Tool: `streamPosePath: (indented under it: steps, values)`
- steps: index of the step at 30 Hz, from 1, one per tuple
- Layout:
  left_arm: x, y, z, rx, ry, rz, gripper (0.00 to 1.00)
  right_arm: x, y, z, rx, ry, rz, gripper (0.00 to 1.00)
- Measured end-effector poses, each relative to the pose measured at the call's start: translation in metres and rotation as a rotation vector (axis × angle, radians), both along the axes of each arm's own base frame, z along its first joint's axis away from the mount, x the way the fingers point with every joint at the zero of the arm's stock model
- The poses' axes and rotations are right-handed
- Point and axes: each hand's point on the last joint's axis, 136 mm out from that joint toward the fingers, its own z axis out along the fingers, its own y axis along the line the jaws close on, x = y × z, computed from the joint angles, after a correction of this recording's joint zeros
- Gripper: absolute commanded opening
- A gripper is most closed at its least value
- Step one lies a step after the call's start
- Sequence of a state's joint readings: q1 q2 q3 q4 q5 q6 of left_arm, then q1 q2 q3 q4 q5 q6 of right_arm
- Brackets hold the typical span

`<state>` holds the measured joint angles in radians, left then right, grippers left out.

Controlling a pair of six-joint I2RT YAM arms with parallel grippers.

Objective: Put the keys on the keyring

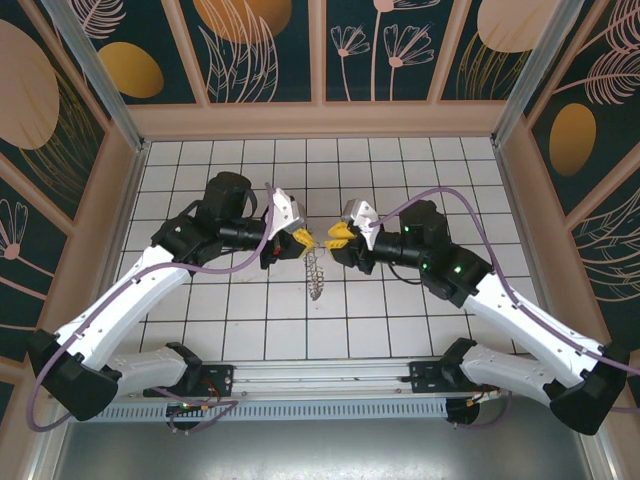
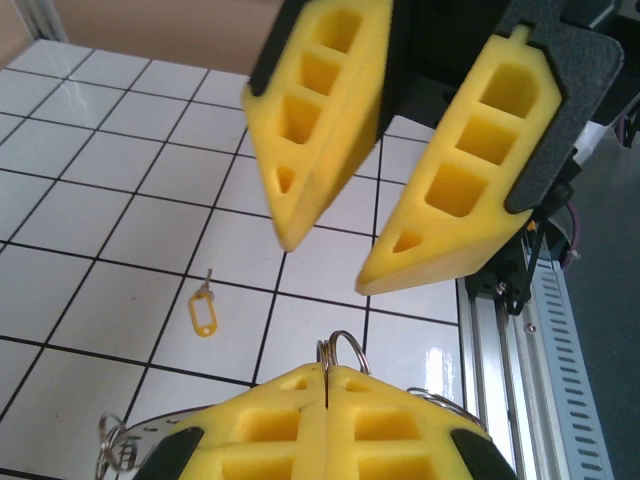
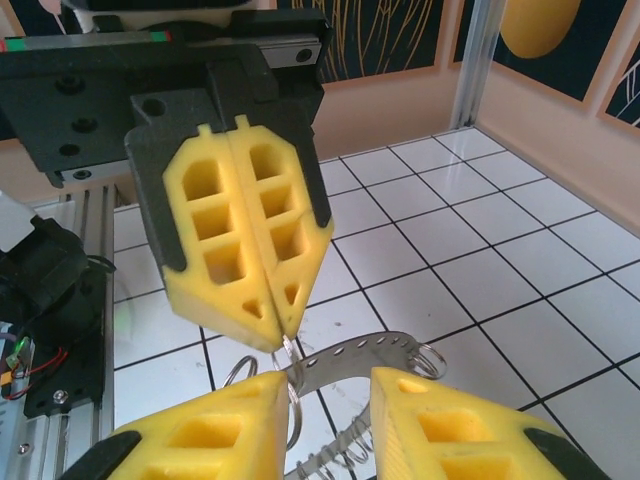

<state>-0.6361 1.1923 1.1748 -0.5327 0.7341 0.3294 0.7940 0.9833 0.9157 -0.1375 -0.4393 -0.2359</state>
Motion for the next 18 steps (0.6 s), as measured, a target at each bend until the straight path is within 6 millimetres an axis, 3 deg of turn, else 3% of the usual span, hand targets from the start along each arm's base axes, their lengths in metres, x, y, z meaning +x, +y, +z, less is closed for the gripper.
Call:
streamPosePath:
  steps: [18]
  values:
    - [-0.006,-0.002,-0.008,0.044,0.014,-0.013,0.0,-0.016,0.013,-0.018,-0.033,0.047,0.141,0.27]
